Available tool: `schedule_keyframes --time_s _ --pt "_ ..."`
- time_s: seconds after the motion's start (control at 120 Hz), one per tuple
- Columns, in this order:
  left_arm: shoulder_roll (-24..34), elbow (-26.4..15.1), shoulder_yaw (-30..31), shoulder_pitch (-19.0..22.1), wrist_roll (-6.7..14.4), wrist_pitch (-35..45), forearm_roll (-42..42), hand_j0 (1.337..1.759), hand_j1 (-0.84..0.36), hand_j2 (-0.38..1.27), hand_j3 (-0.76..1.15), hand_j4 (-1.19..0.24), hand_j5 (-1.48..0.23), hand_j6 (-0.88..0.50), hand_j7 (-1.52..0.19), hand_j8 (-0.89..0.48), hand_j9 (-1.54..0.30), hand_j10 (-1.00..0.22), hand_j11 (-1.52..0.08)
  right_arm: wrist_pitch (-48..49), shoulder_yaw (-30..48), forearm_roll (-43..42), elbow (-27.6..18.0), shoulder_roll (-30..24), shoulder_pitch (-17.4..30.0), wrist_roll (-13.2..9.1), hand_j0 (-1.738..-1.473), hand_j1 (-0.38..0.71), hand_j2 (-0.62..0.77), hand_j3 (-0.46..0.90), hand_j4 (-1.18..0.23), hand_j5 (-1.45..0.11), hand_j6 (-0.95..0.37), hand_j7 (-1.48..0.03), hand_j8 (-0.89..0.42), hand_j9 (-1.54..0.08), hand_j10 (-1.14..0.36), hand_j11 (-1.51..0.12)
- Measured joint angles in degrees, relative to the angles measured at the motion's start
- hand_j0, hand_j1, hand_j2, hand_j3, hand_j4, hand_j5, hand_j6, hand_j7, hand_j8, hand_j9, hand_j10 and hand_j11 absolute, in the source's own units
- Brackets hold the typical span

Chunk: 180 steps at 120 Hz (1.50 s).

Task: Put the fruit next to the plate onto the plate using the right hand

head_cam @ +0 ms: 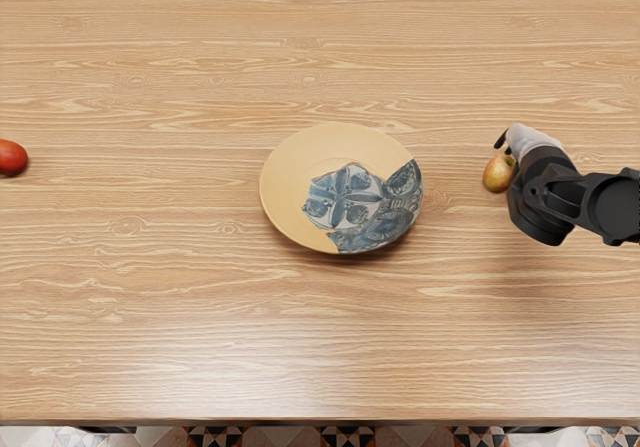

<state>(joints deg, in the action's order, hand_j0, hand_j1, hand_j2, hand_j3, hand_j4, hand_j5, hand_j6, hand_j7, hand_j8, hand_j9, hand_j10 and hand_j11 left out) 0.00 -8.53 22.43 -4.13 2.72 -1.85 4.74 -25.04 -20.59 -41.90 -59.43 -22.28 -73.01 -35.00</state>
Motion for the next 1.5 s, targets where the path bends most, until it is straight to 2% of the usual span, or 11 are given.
schedule_keyframes --time_s 0.733,1.242,1.5 --pt "0.00 -0.01 -0.02 0.00 0.00 0.00 0.00 1.658 0.07 0.05 0.00 -0.23 -0.30 -0.23 -0.30 -0.23 -0.30 -0.23 -0.30 -0.14 0.10 0.00 -0.02 0.90 -0.04 -0.01 -1.657 0.18 -0.06 0.00 -0.46 -0.60 -0.46 -0.60 -0.46 -0.60 -0.46 -0.60" --pt "0.00 0.00 -0.03 0.00 0.00 0.00 0.00 1.658 0.07 0.05 0.00 -0.23 -0.30 -0.23 -0.30 -0.23 -0.30 -0.23 -0.30 -0.19 0.13 -0.01 -0.15 0.92 -0.15 0.01 -1.655 0.22 0.07 0.00 -0.55 -0.74 -0.44 -0.73 -0.42 -0.74 -0.55 -0.74" --pt "0.00 0.00 -0.03 0.00 0.00 0.00 0.00 1.658 0.07 0.05 0.00 -0.23 -0.30 -0.23 -0.30 -0.23 -0.30 -0.23 -0.30 -0.11 0.24 0.07 -0.10 0.88 -0.08 0.00 -1.654 0.22 0.07 0.00 -0.60 -0.82 -0.41 -0.80 -0.38 -0.82 -0.60 -0.82"
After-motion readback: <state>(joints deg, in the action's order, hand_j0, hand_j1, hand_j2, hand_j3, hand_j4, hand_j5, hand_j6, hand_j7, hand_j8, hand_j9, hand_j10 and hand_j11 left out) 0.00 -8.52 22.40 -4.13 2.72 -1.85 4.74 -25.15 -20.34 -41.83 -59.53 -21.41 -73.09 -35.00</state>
